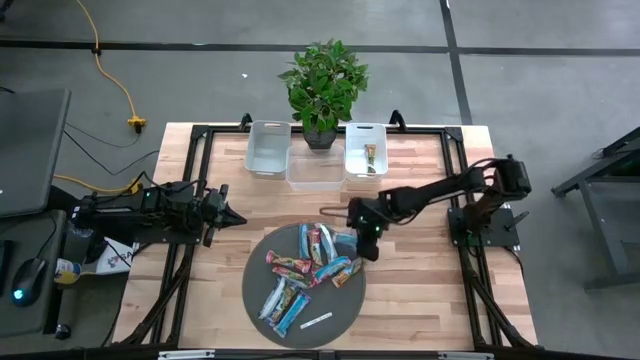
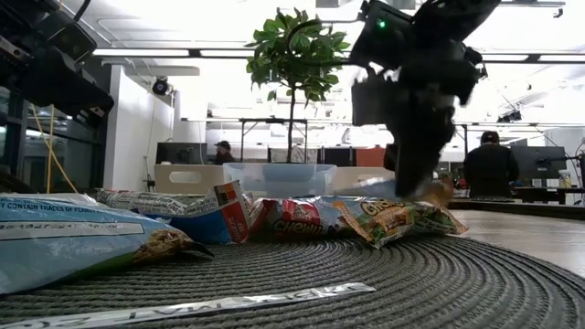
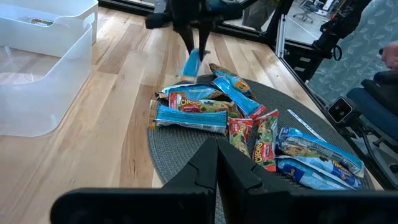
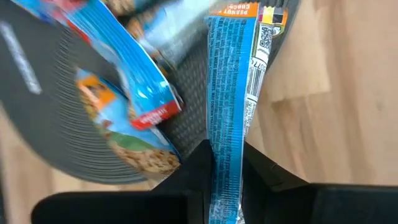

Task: Pick and place Granola Bars by type
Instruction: Put the yellow granola bar into the white bin

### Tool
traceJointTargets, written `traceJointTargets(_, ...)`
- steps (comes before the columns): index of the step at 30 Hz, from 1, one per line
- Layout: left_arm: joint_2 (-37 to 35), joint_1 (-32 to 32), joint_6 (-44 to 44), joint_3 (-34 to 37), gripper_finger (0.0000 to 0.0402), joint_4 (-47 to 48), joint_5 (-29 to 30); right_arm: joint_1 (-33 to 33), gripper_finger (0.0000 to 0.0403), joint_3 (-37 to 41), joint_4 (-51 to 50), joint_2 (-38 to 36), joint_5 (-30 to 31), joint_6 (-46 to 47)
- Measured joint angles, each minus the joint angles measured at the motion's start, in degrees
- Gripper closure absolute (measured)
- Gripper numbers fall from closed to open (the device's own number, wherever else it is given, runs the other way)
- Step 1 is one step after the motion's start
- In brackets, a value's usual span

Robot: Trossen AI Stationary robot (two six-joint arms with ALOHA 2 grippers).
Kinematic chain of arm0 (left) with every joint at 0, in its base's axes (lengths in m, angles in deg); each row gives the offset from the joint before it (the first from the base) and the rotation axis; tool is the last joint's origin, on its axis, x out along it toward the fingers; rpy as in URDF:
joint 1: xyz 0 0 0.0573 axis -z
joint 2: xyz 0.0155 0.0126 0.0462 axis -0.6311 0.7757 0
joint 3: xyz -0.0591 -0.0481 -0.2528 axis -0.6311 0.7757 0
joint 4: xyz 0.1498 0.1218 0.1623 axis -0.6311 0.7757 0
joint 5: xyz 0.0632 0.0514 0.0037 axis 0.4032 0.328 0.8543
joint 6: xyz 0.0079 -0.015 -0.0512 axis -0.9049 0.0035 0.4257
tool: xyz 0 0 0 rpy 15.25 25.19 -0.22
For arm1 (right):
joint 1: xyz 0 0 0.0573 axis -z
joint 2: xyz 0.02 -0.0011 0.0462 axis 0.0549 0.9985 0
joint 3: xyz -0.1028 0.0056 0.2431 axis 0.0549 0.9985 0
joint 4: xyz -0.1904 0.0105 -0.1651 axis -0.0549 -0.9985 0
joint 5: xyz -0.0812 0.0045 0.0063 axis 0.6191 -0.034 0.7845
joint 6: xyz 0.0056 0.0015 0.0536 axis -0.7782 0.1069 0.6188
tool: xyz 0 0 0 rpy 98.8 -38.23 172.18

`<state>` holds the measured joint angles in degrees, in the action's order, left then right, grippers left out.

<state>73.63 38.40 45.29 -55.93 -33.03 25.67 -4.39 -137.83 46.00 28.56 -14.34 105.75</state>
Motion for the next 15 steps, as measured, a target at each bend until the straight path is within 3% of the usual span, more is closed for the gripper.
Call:
traceJointTargets(8, 0.0, 0.0, 0.0, 0.0, 0.0401, 0.0, 0.0, 7.4, 0.036, 0.0, 2.5, -6.5, -14.8, 1.4)
traceJointTargets(15, 0.0, 0.0, 0.0, 0.0, 0.0401, 0.0, -0.2, 12.1, 0.036, 0.0, 13.2, -10.6, -28.7, 8.0)
